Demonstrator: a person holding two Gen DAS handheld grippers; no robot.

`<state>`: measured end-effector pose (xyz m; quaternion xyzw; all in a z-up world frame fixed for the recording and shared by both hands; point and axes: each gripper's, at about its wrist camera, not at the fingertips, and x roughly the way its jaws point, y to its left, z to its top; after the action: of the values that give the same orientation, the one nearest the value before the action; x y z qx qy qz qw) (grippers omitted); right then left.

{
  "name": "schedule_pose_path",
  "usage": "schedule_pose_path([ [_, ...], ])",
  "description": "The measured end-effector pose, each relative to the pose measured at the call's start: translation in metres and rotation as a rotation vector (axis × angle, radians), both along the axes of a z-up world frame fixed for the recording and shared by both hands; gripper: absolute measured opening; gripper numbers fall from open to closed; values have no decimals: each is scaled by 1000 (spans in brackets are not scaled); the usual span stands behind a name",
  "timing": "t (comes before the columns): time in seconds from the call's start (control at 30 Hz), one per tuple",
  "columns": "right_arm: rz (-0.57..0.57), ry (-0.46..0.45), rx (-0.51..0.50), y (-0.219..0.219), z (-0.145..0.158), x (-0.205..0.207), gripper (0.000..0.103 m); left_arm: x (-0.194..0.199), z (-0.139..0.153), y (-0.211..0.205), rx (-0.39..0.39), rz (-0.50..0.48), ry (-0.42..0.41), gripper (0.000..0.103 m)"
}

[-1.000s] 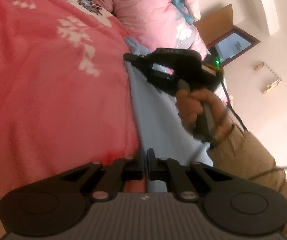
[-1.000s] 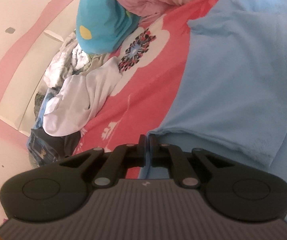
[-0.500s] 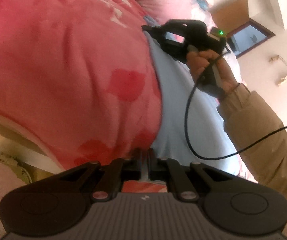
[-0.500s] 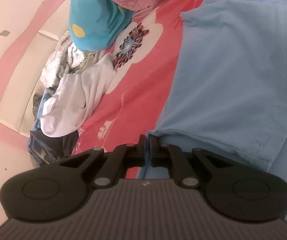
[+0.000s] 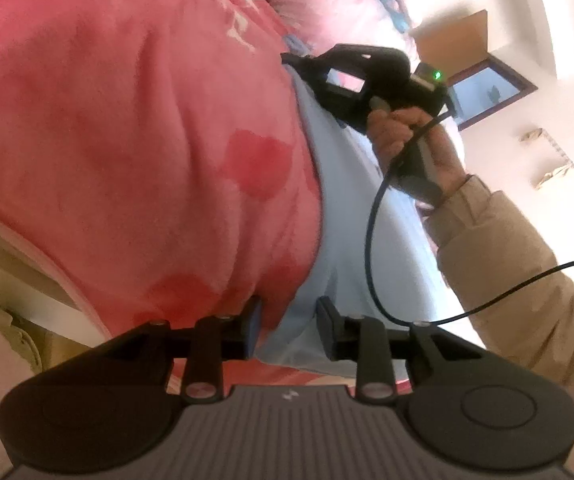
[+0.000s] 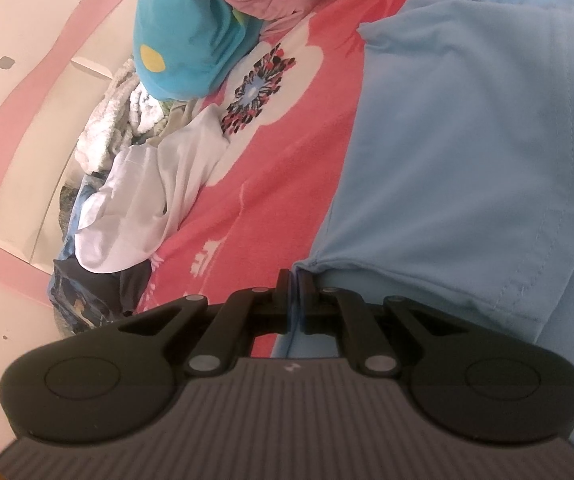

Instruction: Fold clothes

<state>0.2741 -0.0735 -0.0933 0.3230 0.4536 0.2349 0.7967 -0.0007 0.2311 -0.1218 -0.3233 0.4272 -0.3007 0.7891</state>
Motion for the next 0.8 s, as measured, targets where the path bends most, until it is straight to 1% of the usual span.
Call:
schedule_pose_path([
  [0.07,-2,0,-1,0,0,0,2,2,-2,-2,10,3,8,23],
  [0.1,-4,0,0,0,0,0,2,3,-3,-2,6,3,15,22],
  [0.13,-4,0,-1,0,0,0,2,3,-3,-2,2,2,18,19],
  [0.17,-3,0,-2,1,0,0,2,3,-3,-2,-2,1,20,10],
  [0.23,-2,-1,-5,1,0,0,2,0,2,-2,-17,-10,0,1],
  [0.3,-2,1,-5,1,0,0,2,-9,14,2,-63,-17,-61,1],
  [0.4,-1,5,-3,0,0,1,1,-26,37,9,-124,-10,-202,1],
  [0.5,-1,9,-4,1,0,2,2,-29,39,15,-111,5,-219,1],
  [0.57,-6,15,1,1,0,2,2,-27,29,19,-107,16,-169,1],
  [0.63,-9,17,1,1,0,2,3,-27,19,21,-83,24,-125,1],
  [0.73,-13,22,2,2,1,2,4,-25,8,19,-20,38,-57,1],
  [0.8,-15,24,0,2,1,2,5,-24,0,22,-11,46,-21,1],
])
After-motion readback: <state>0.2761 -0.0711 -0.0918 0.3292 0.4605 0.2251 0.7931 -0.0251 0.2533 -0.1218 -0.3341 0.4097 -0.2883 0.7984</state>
